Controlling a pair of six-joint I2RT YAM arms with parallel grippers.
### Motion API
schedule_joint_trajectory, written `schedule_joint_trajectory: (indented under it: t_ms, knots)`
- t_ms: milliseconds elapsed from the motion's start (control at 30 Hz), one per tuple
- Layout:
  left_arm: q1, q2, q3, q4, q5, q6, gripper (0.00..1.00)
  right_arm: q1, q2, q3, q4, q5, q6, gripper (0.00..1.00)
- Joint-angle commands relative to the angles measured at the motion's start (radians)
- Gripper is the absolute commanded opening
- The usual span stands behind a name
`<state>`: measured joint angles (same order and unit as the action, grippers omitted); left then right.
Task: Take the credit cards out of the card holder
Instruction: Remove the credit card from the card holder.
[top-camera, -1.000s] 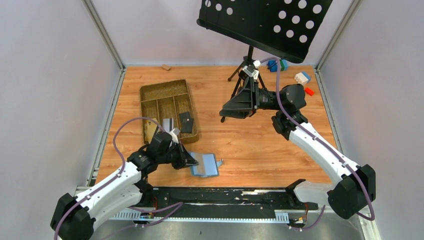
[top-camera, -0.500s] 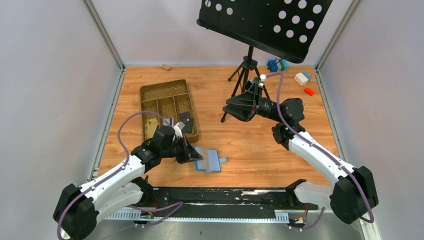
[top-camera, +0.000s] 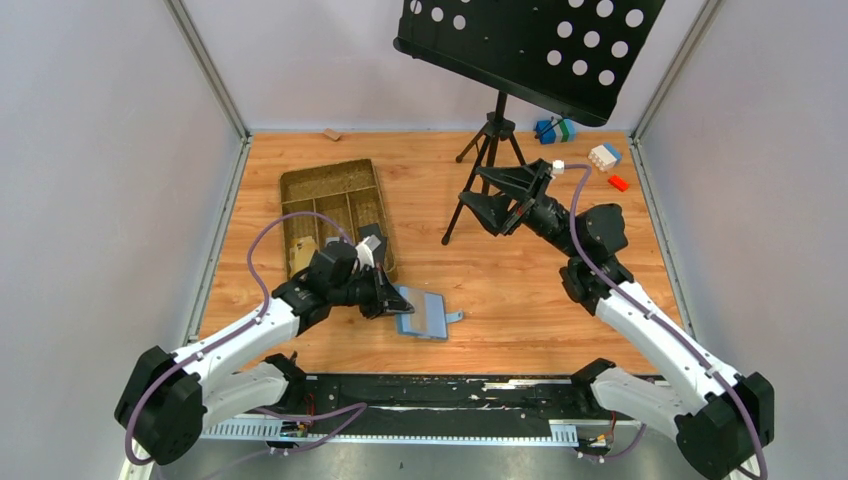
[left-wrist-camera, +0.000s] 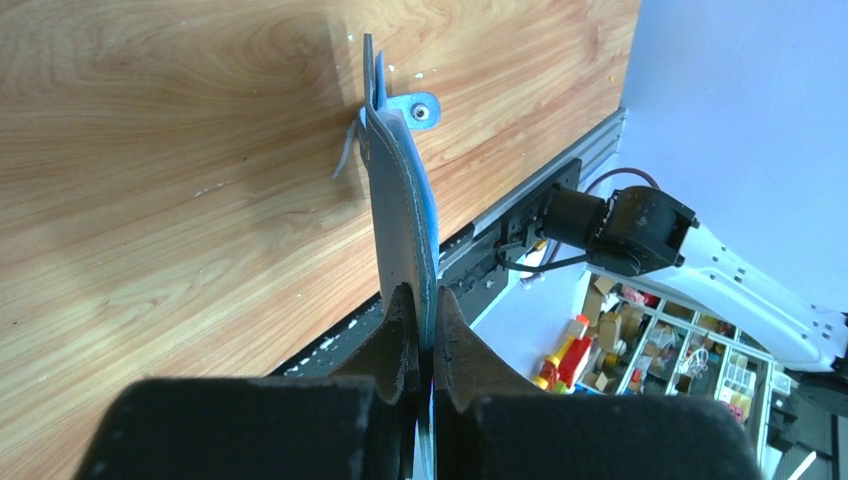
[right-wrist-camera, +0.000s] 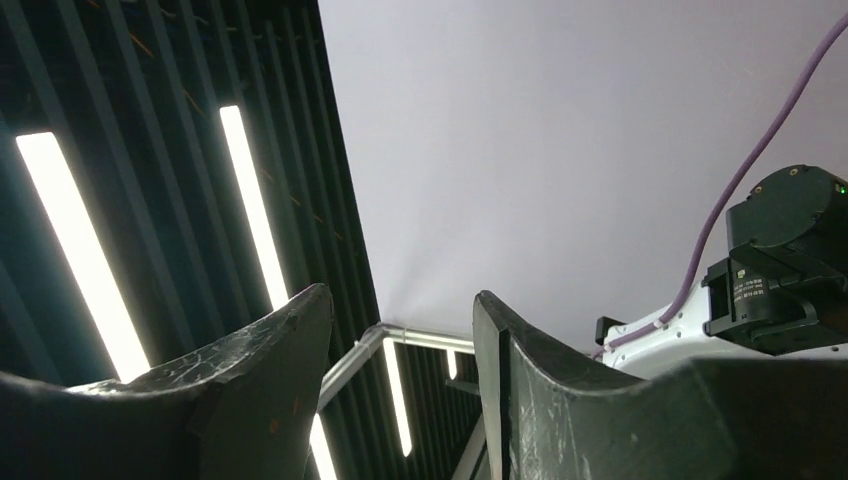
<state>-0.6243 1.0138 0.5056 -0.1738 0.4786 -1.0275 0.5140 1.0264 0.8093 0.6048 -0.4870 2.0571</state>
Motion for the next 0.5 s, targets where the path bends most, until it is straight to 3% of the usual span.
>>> schedule_joint_trajectory:
  t_ms: [0,467]
  knots:
    - [0.005,-0.033,0.017,0.086,0.041,0.001,0.00,0.007,-0.091,0.037,-0.207,0.150,0.323,0.55]
    - [0.006,-0.187,-0.052,0.150,0.037,-0.106,0.00,0.016,-0.140,0.044,-0.267,0.169,0.318,0.49]
